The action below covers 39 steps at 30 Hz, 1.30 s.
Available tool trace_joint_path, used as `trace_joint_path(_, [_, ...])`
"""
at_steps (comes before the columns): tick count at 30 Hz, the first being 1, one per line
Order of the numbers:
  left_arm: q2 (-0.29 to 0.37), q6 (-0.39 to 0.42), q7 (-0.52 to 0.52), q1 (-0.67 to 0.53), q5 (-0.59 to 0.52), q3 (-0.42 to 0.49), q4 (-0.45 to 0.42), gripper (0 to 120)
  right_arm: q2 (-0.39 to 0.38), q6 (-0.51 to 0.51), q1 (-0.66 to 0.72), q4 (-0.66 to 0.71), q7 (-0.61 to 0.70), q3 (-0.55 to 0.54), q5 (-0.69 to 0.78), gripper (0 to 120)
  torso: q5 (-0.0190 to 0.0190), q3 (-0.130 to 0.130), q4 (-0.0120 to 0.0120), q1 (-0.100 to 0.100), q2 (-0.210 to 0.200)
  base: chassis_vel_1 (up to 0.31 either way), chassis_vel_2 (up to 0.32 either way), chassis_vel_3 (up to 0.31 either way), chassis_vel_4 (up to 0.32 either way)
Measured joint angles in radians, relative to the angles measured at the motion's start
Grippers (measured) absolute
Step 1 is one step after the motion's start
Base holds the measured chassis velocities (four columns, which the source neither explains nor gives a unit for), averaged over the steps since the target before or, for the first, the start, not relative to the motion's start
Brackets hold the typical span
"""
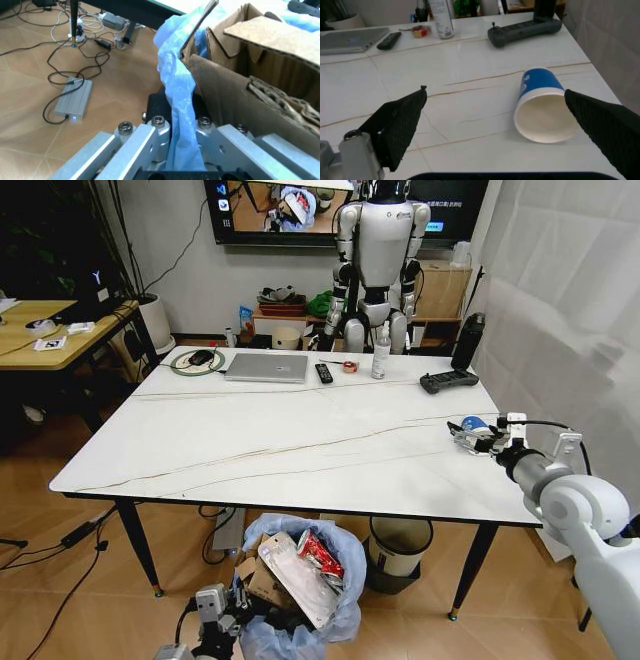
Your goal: Pick up the trash bin and place the trash from the table into it.
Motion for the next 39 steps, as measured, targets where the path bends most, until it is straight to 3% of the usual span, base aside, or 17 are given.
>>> trace_joint_path(15, [-0.005, 0.002, -0.001, 0.003, -0.002, -0.006, -0.013, 0, -0.007, 0.084, 0.053, -0.252, -0.076, 0.003, -0.090, 100, -0.0001, 0.000, -0.0001, 0.000, 0.000, 0.000, 0.000, 0.000, 0.000])
trace_joint_path(33, [-0.023, -0.005, 0.001, 0.014, 0.006, -0.020, -0.020, 0, 0.009, 0.123, 0.142, -0.390, -0.098, -0.079, -0.124, 100, -0.0002, 0.000, 0.0000, 0.000, 0.000, 0.000, 0.000, 0.000, 0.000])
trace_joint_path(36, [-0.027, -0.006, 0.001, 0.014, 0.007, -0.021, -0.019, 0, 0.010, 0.130, 0.150, -0.399, -0.101, -0.086, -0.127, 98, -0.0001, 0.000, 0.0001, 0.000, 0.000, 0.000, 0.000, 0.000, 0.000])
trace_joint_path(39, [-0.032, -0.010, 0.002, 0.014, 0.011, -0.023, -0.017, 0, 0.012, 0.141, 0.163, -0.410, -0.104, -0.095, -0.131, 86, -0.0001, 0.000, 0.0001, 0.000, 0.000, 0.000, 0.000, 0.000, 0.000])
